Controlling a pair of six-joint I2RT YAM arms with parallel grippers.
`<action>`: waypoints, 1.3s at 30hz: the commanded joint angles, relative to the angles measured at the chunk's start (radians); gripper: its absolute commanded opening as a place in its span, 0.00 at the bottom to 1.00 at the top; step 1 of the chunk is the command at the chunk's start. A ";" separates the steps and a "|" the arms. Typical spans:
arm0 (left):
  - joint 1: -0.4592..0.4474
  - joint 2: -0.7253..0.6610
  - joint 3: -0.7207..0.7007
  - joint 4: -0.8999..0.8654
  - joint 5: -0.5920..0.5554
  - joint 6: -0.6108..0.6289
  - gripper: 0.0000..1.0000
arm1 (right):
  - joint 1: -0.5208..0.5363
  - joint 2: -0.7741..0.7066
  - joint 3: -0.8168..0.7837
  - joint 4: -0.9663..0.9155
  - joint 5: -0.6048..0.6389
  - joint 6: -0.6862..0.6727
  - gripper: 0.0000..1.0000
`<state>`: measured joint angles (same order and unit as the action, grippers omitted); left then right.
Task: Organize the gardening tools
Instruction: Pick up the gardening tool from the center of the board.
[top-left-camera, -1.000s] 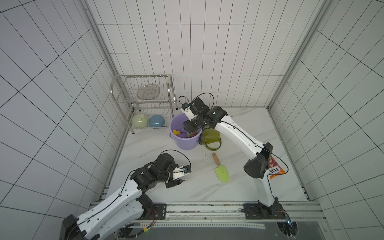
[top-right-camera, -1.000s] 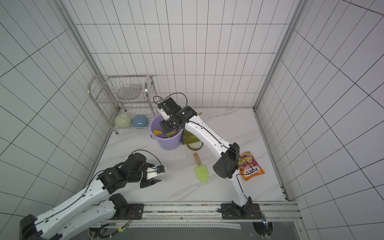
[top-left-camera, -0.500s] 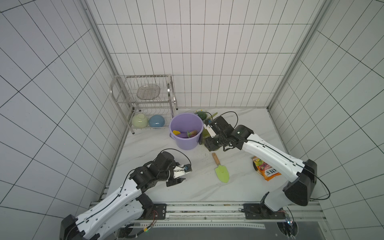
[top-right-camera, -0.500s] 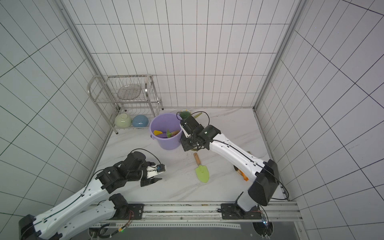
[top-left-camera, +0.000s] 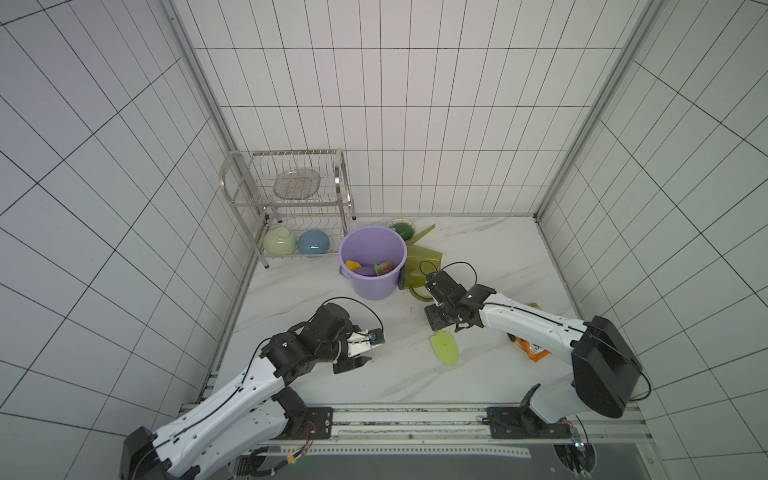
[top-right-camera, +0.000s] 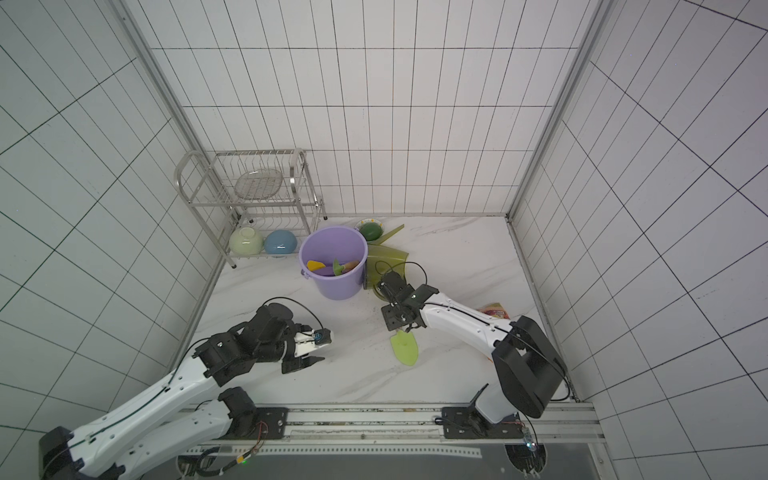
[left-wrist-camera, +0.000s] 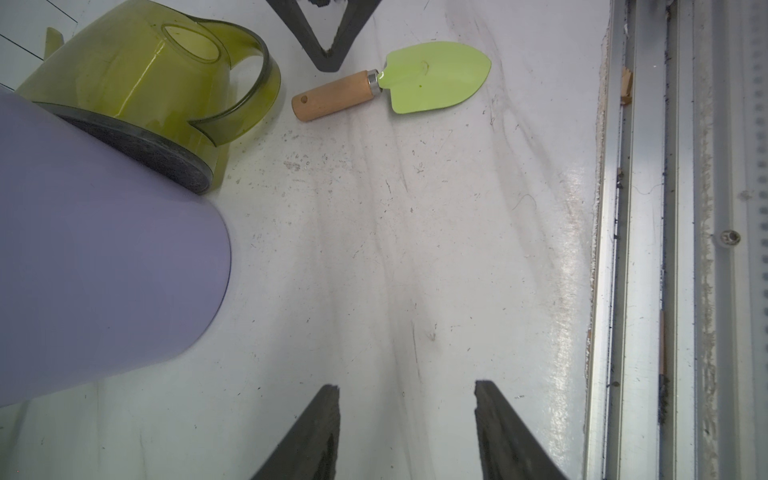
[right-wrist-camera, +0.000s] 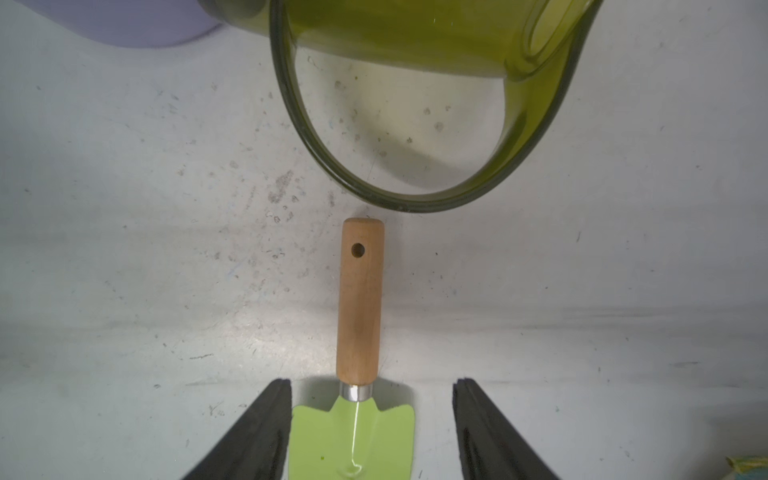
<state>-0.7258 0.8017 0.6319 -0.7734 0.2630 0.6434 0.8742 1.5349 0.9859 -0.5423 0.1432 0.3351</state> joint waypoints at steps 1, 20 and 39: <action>-0.002 -0.001 0.022 0.028 0.009 -0.005 0.54 | -0.010 0.051 -0.013 0.104 -0.008 0.022 0.66; -0.001 -0.010 0.017 0.022 -0.016 -0.014 0.54 | -0.011 0.189 -0.052 0.204 -0.011 0.026 0.31; -0.001 0.041 0.092 0.012 -0.041 0.019 0.55 | 0.007 -0.266 -0.088 0.093 -0.143 -0.183 0.03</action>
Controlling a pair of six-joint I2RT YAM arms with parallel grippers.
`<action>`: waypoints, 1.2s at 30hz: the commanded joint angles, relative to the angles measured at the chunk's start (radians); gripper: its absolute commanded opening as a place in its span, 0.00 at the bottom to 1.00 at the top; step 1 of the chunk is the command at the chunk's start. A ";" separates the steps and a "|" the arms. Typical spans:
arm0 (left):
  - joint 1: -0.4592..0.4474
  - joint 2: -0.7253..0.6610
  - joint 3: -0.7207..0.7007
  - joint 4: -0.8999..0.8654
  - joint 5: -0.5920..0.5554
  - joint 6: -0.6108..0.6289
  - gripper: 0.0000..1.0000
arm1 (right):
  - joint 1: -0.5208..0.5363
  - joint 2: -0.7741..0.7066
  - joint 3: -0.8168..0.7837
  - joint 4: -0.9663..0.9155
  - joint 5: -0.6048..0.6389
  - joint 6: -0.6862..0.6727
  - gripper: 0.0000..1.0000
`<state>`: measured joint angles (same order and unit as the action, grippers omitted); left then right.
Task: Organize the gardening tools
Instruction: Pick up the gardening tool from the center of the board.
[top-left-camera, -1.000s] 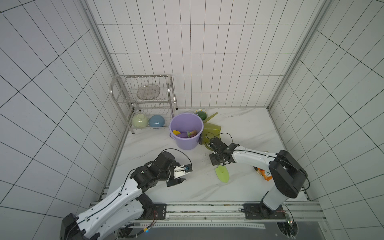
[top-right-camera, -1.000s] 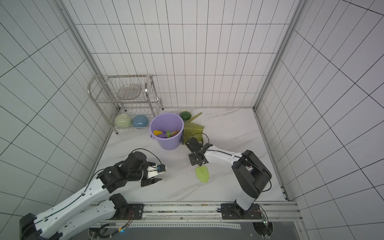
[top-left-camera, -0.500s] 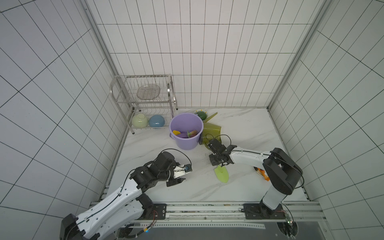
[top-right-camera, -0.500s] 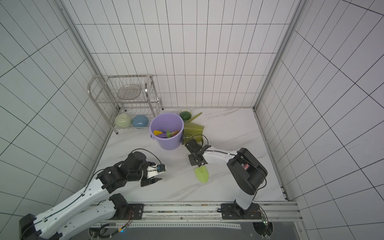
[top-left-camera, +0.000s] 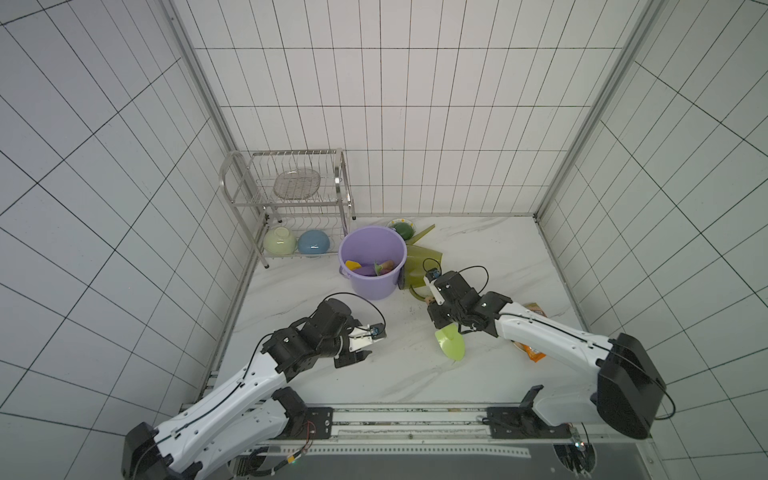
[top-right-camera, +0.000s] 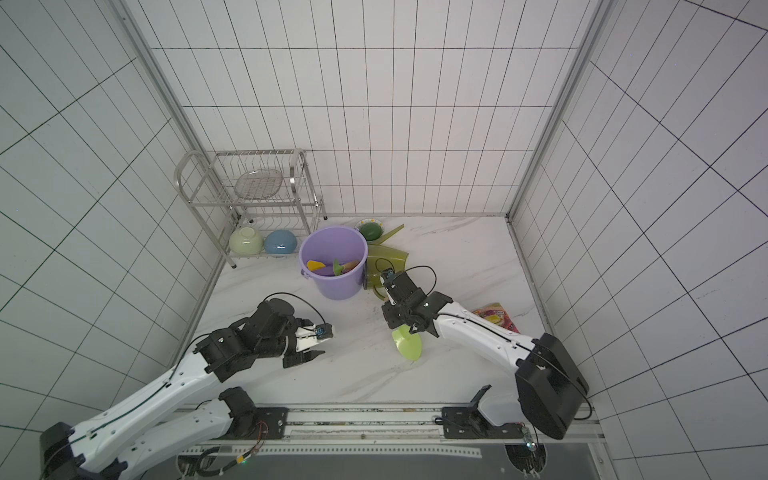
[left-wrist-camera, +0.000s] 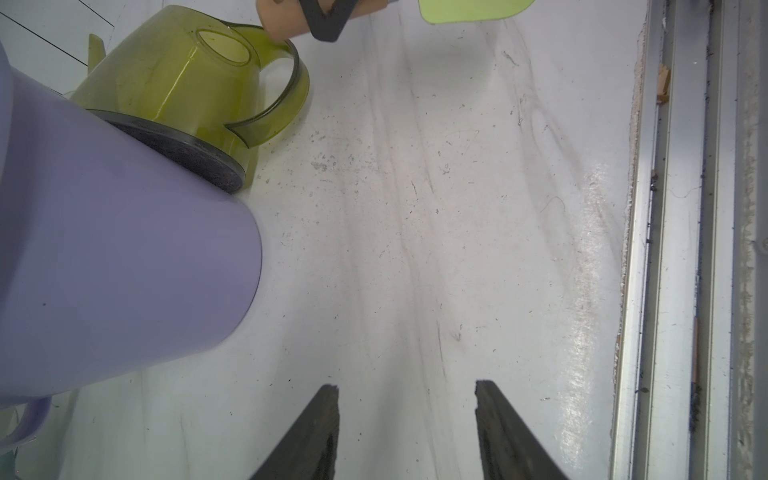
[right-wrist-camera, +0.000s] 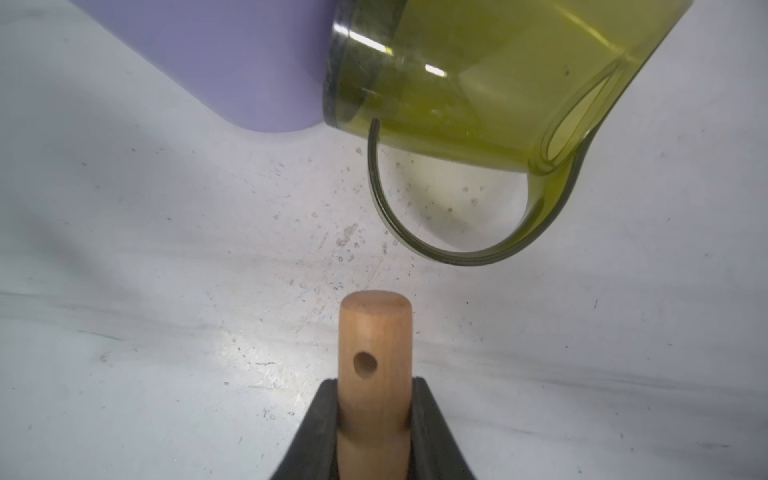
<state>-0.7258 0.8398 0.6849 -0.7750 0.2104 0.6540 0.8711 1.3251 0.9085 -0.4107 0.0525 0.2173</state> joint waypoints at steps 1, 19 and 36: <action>0.000 0.005 0.045 0.009 0.022 0.007 0.55 | 0.016 -0.075 -0.008 -0.045 -0.065 -0.077 0.03; 0.065 0.075 0.210 -0.070 0.374 -0.086 0.52 | 0.292 -0.204 -0.053 0.036 -0.131 -0.354 0.07; 0.094 0.152 0.248 -0.112 0.603 -0.129 0.49 | 0.555 -0.263 -0.095 0.168 0.092 -0.563 0.07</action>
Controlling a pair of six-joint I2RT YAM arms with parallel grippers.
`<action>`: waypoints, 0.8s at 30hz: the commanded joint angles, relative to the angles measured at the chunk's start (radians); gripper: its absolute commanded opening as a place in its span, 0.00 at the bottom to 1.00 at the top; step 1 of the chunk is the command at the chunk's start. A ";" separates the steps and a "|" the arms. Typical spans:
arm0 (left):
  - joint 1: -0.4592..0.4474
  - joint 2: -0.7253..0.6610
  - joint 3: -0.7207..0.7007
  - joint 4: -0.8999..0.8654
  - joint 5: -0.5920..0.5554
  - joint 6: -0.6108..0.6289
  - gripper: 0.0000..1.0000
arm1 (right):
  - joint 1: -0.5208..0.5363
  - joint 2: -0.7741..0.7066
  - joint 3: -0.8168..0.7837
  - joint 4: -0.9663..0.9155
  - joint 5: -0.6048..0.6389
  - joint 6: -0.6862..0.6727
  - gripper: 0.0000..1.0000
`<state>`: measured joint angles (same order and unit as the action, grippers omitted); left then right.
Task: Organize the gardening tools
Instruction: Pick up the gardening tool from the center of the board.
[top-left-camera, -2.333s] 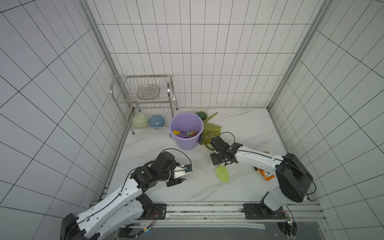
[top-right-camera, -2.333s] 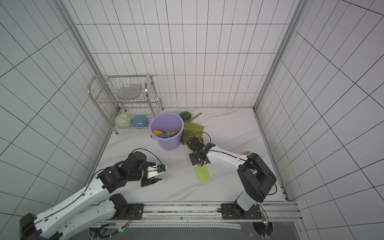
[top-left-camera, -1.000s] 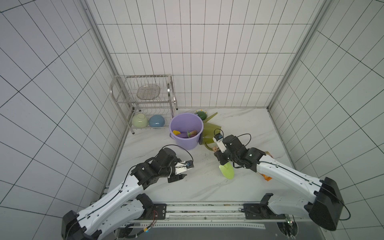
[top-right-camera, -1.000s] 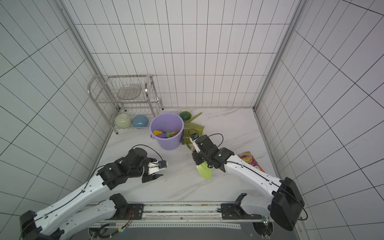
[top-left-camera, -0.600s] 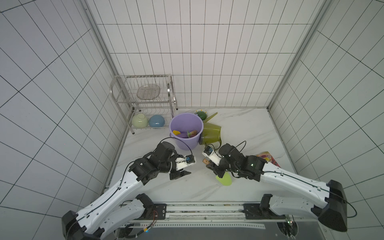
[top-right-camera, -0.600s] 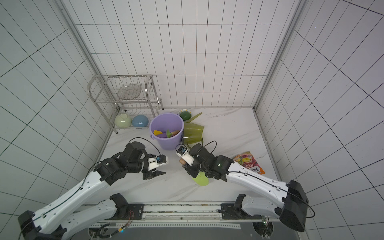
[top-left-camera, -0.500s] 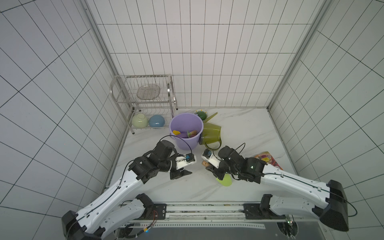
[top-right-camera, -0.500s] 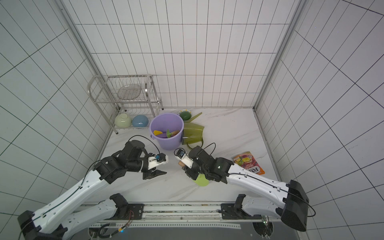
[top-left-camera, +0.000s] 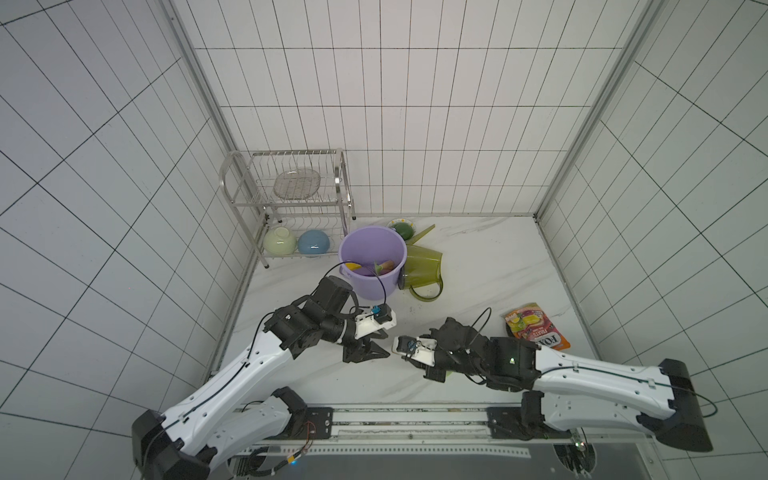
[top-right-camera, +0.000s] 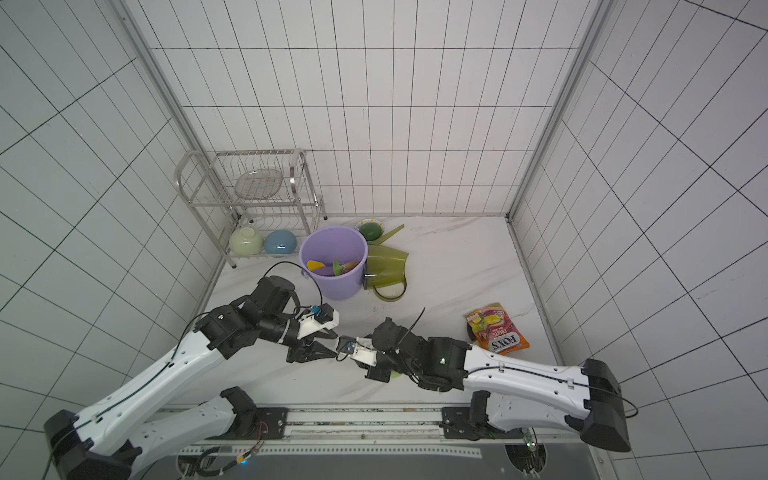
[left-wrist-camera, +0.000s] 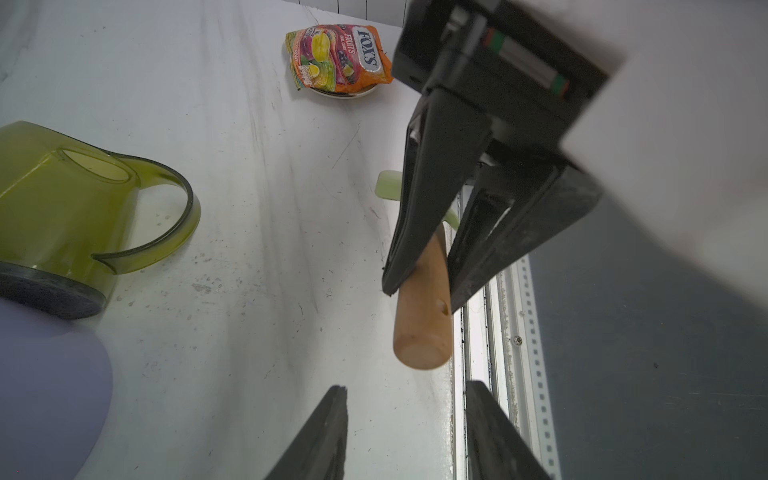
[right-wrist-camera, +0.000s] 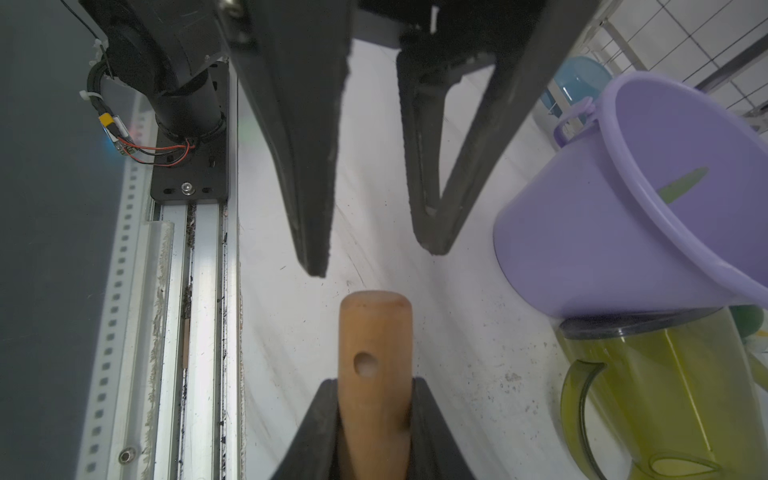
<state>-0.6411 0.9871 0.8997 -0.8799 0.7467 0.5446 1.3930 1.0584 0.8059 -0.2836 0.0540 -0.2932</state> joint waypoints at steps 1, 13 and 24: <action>0.013 0.007 0.034 -0.007 0.074 -0.025 0.49 | 0.042 0.012 0.012 0.041 0.105 -0.061 0.07; 0.019 0.025 0.014 0.001 0.086 -0.035 0.50 | 0.081 0.058 0.045 0.080 0.166 -0.091 0.07; 0.019 0.070 0.021 0.019 0.097 -0.088 0.47 | 0.117 0.079 0.049 0.131 0.243 -0.128 0.06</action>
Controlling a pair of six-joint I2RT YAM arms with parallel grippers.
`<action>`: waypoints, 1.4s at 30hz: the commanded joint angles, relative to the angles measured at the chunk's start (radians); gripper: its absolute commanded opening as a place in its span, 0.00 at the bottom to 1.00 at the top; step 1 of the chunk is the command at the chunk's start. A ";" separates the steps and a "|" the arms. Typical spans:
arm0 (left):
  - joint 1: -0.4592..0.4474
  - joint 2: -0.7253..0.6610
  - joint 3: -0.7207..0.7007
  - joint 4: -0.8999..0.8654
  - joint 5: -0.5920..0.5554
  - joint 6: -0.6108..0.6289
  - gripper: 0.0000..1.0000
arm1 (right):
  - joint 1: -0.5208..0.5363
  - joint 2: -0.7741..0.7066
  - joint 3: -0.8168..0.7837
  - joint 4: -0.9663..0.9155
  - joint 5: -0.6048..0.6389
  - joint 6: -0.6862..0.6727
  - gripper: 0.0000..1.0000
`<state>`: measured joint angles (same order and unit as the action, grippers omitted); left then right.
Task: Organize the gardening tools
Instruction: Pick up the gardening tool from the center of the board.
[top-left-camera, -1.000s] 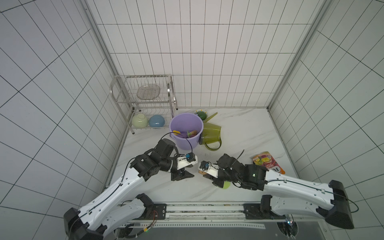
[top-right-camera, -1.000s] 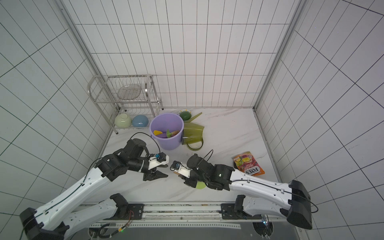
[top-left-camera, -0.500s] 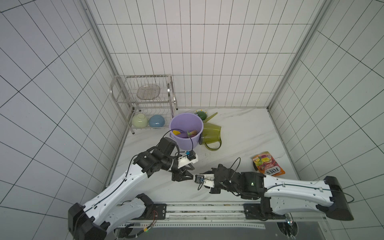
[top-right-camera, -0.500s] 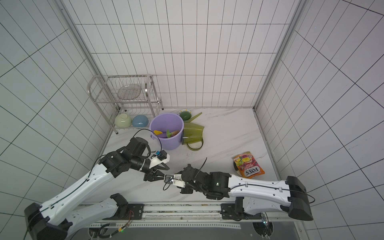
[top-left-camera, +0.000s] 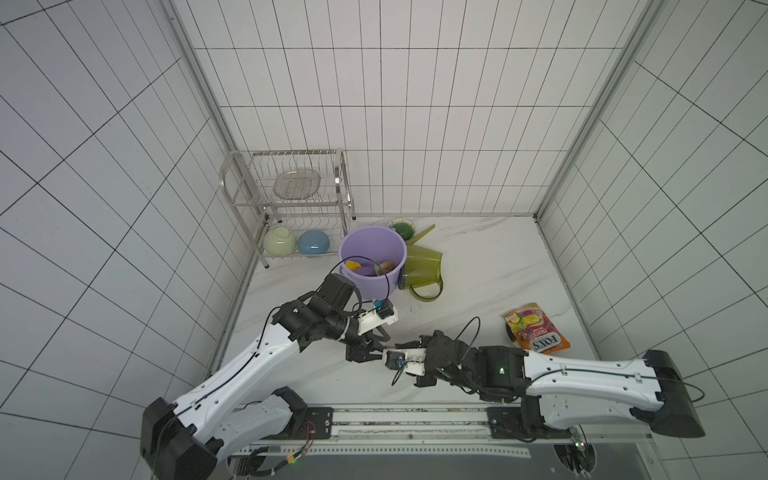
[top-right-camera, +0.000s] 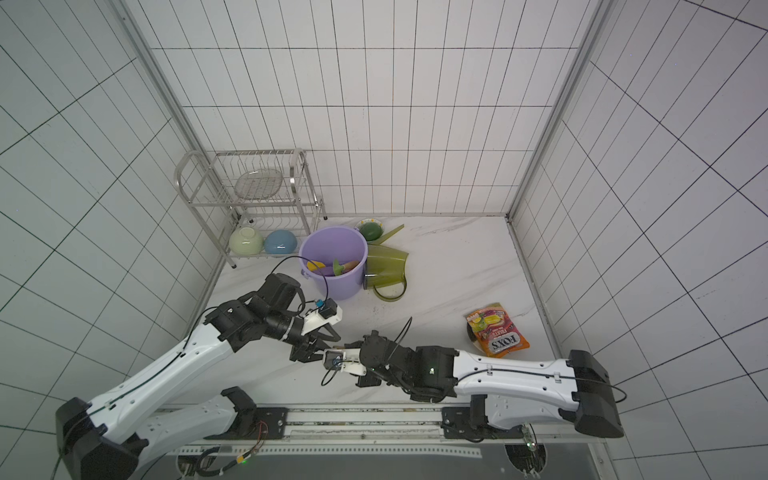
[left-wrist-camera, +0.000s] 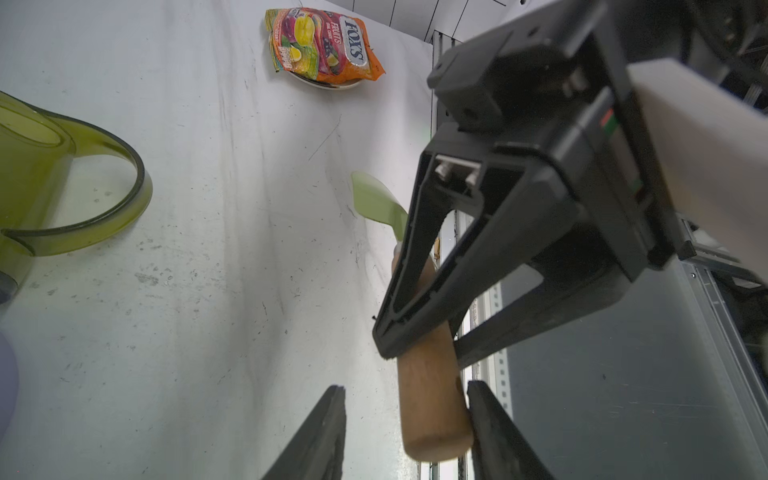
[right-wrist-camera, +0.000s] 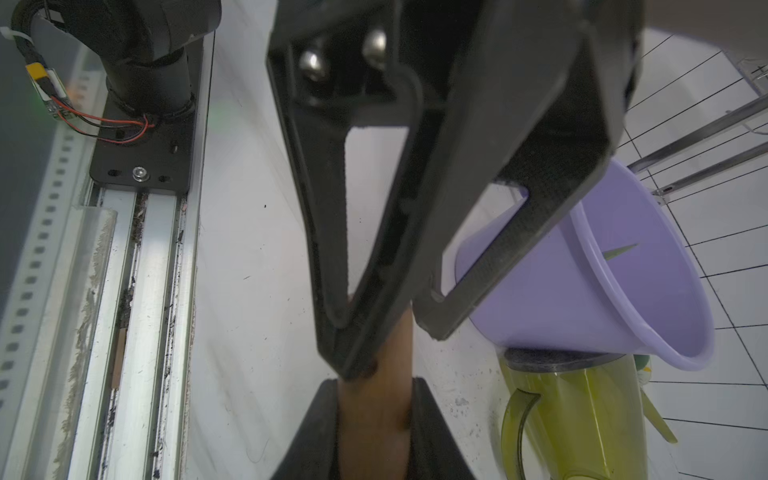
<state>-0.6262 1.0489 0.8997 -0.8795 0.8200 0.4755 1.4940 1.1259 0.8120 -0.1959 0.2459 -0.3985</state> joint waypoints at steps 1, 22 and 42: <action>0.005 0.009 0.021 0.020 0.023 -0.021 0.46 | 0.018 0.015 0.044 0.046 0.058 -0.025 0.06; 0.058 0.007 0.012 0.038 0.042 0.004 0.00 | 0.025 0.006 0.043 0.038 0.072 0.047 0.40; 0.627 0.057 0.075 -0.214 0.533 0.280 0.00 | -0.374 -0.200 -0.029 0.150 -0.316 0.790 0.62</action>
<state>-0.0284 1.1107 0.9478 -1.0561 1.2388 0.7029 1.1656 0.9340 0.8120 -0.1165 0.0357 0.1806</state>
